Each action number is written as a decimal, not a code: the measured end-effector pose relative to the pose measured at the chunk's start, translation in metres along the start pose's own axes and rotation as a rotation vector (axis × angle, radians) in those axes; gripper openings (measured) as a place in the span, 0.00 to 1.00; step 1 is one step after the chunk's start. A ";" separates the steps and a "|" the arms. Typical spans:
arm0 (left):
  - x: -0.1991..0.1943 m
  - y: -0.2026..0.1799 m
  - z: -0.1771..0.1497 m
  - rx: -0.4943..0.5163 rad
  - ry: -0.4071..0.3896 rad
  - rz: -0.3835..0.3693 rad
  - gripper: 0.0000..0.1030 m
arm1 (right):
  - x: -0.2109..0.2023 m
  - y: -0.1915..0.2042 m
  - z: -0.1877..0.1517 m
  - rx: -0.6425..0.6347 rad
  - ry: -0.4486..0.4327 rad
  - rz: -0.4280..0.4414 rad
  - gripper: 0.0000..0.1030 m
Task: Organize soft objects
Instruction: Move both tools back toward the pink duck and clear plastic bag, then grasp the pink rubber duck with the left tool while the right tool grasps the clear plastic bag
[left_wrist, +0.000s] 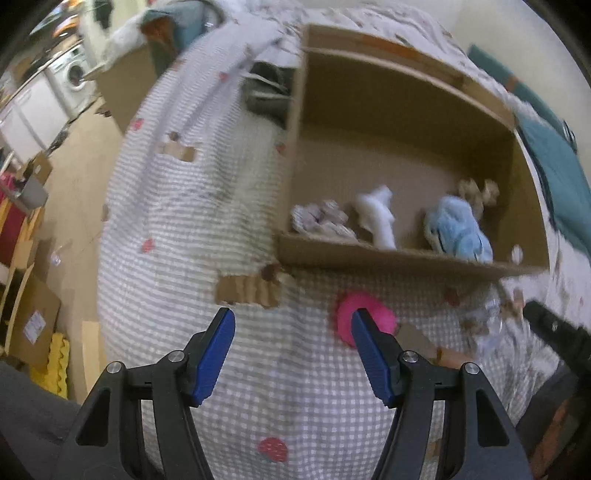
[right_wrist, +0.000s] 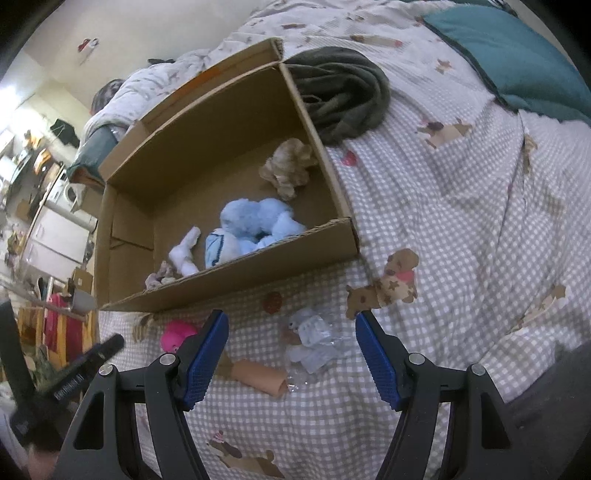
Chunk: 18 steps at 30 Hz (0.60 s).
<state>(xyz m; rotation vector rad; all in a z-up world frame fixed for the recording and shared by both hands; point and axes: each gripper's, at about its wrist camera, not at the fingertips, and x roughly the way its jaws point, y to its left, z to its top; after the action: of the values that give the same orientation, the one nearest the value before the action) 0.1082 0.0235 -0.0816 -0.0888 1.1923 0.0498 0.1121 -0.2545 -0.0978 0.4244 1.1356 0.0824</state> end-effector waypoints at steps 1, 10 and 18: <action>0.003 -0.005 -0.001 0.012 0.013 -0.019 0.61 | 0.001 -0.001 0.001 0.007 0.003 0.002 0.73; 0.039 -0.045 0.001 0.125 0.100 -0.099 0.61 | 0.005 -0.005 0.003 0.035 0.018 0.015 0.73; 0.055 -0.044 0.004 0.122 0.124 -0.083 0.30 | 0.009 -0.016 0.006 0.086 0.046 0.031 0.73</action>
<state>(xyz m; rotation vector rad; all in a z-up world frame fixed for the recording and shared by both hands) 0.1362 -0.0205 -0.1294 -0.0347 1.3113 -0.1027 0.1193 -0.2687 -0.1096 0.5189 1.1807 0.0713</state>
